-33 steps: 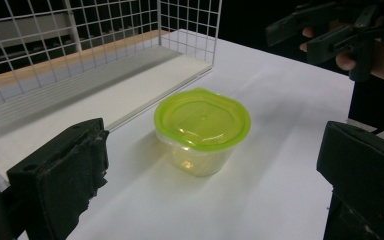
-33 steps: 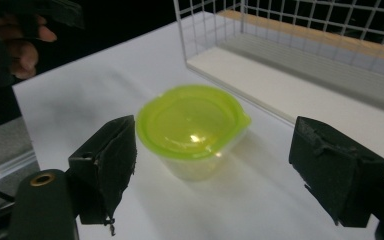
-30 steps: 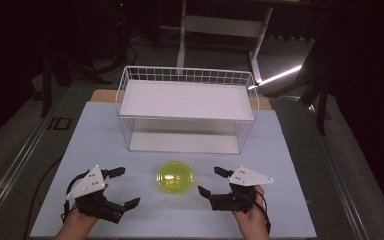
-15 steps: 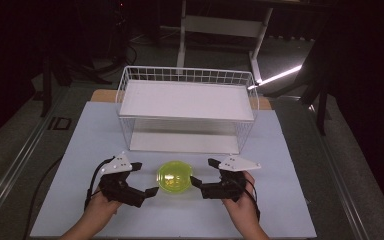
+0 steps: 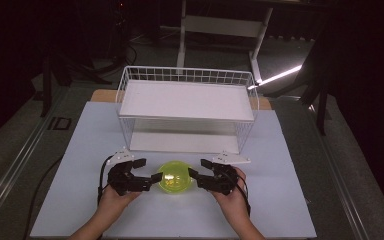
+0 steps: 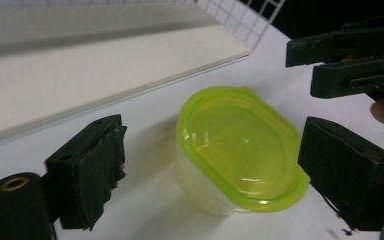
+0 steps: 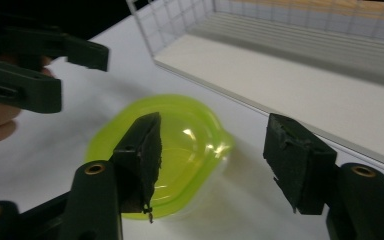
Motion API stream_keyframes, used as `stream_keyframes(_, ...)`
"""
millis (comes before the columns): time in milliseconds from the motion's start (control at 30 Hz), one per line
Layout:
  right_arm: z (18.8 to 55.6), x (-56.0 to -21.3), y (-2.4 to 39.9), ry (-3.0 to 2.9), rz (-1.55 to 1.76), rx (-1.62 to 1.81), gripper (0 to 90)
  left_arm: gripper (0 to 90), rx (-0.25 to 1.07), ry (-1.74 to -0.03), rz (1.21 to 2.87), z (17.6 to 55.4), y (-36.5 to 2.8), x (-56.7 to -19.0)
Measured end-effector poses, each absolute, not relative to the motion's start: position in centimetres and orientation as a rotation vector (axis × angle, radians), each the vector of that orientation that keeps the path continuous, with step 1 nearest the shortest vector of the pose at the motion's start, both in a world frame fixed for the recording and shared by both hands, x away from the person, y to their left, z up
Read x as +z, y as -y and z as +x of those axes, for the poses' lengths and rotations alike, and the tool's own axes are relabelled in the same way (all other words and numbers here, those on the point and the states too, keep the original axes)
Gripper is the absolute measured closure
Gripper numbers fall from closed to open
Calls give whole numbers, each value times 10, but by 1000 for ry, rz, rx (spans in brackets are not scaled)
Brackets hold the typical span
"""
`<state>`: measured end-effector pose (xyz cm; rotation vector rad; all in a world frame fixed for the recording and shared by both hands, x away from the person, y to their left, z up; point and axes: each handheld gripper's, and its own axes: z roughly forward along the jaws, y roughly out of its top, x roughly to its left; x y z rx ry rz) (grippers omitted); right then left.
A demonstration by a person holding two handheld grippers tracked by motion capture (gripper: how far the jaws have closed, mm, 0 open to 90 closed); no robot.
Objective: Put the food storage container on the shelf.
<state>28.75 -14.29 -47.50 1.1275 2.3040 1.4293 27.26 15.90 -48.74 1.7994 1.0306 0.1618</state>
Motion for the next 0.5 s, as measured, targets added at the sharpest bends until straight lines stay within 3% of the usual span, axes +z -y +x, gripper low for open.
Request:
stream_keyframes(133, 290, -481, 140, -2315, 1150, 1396, 432, 162, 132, -1086, 1790, 274, -159, -495)
stream_keyframes(267, 296, -492, 135, -2335, 1206, 1373, 475, 287, 115, -1131, 1766, 275, -162, -500)
stream_keyframes(500, 295, -500, 132, -2368, 1248, 1341, 508, 365, 40, -1202, 1794, 275, -156, -508)
